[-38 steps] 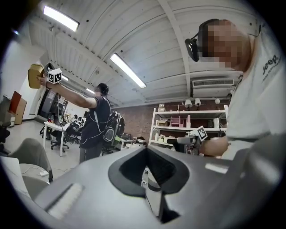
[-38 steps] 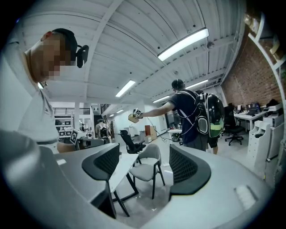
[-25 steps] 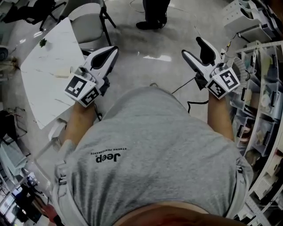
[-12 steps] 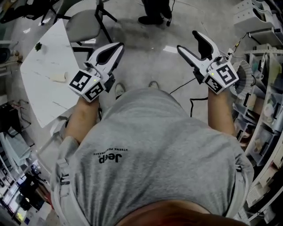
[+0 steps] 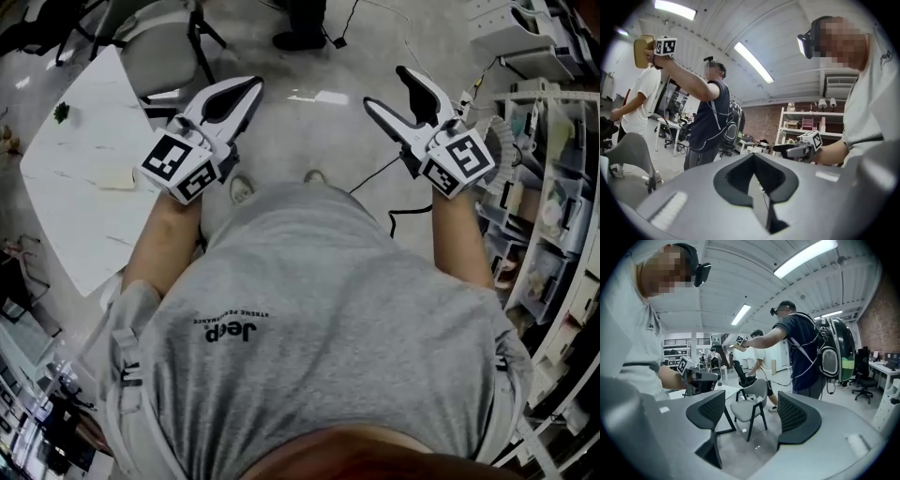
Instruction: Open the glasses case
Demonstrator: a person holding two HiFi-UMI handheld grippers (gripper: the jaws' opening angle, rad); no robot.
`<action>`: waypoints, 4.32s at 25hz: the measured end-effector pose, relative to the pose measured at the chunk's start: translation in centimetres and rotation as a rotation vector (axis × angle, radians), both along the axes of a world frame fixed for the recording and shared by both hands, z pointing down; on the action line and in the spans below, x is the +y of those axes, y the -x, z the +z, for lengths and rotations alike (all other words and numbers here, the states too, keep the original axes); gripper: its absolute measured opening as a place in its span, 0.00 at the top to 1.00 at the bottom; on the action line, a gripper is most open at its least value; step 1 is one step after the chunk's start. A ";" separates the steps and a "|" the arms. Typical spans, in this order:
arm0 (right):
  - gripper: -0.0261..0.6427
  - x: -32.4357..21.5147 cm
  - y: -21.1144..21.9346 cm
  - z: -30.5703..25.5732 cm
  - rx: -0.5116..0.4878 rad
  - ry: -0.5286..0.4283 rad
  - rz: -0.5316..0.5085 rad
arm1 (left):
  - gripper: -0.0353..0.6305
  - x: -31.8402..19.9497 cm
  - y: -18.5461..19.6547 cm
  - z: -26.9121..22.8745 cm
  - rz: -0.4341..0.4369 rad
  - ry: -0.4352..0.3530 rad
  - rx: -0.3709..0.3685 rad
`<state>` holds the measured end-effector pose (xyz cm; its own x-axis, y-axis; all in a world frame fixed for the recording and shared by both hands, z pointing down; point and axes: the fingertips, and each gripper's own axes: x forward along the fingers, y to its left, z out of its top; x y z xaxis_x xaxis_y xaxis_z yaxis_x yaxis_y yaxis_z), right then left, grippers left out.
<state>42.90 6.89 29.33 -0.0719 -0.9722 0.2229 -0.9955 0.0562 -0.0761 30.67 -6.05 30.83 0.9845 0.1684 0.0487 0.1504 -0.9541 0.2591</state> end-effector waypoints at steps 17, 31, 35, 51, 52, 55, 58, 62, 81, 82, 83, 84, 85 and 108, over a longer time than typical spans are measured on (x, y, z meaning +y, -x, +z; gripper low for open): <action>0.47 -25.5 23.9 5.9 0.068 0.063 -0.666 | 0.87 -14.9 26.8 5.0 -0.611 0.019 -0.048; 0.47 -33.6 46.3 17.7 0.202 0.172 -0.980 | 0.87 -18.8 44.4 11.4 -0.901 0.092 -0.116; 0.47 -34.5 49.8 22.0 0.255 0.228 -1.001 | 0.87 -19.3 46.5 13.0 -0.917 0.113 -0.123; 0.47 -35.4 54.1 33.6 0.549 0.320 -1.016 | 0.87 -19.4 49.0 15.8 -0.914 0.169 -0.147; 0.47 -35.5 54.1 33.9 0.558 0.324 -1.016 | 0.87 -19.4 49.1 16.0 -0.913 0.171 -0.148; 0.47 -35.6 53.9 34.7 0.577 0.333 -1.010 | 0.87 -19.4 49.3 16.2 -0.912 0.175 -0.148; 0.47 -35.9 53.6 34.9 0.586 0.332 -1.004 | 0.87 -19.4 49.2 16.3 -0.907 0.178 -0.148; 0.49 -36.1 53.5 34.8 0.569 0.335 -1.006 | 0.87 -19.3 48.9 16.3 -0.899 0.181 -0.150; 0.55 -36.2 52.8 33.6 0.443 0.351 -0.983 | 0.87 -19.3 48.2 16.3 -0.874 0.177 -0.148; 0.55 -36.3 52.8 33.4 0.440 0.349 -0.982 | 0.87 -19.3 48.1 16.3 -0.873 0.176 -0.147; 0.56 -36.3 52.7 33.2 0.437 0.346 -0.982 | 0.87 -19.3 48.1 16.2 -0.873 0.176 -0.147; 0.56 -36.3 52.7 33.0 0.435 0.342 -0.982 | 0.87 -19.3 48.1 16.2 -0.872 0.176 -0.146; 0.57 -36.4 52.7 32.9 0.432 0.339 -0.982 | 0.87 -19.3 48.1 16.2 -0.872 0.175 -0.146; 0.86 -38.4 49.7 30.2 0.386 0.259 -0.869 | 0.87 -19.2 47.8 15.8 -0.860 0.167 -0.140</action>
<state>-6.75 -31.50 59.50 -0.6155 -0.5332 0.5803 -0.5748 0.8075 0.1323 -17.12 -25.23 46.63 0.7602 -0.6116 0.2190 -0.6449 -0.6699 0.3677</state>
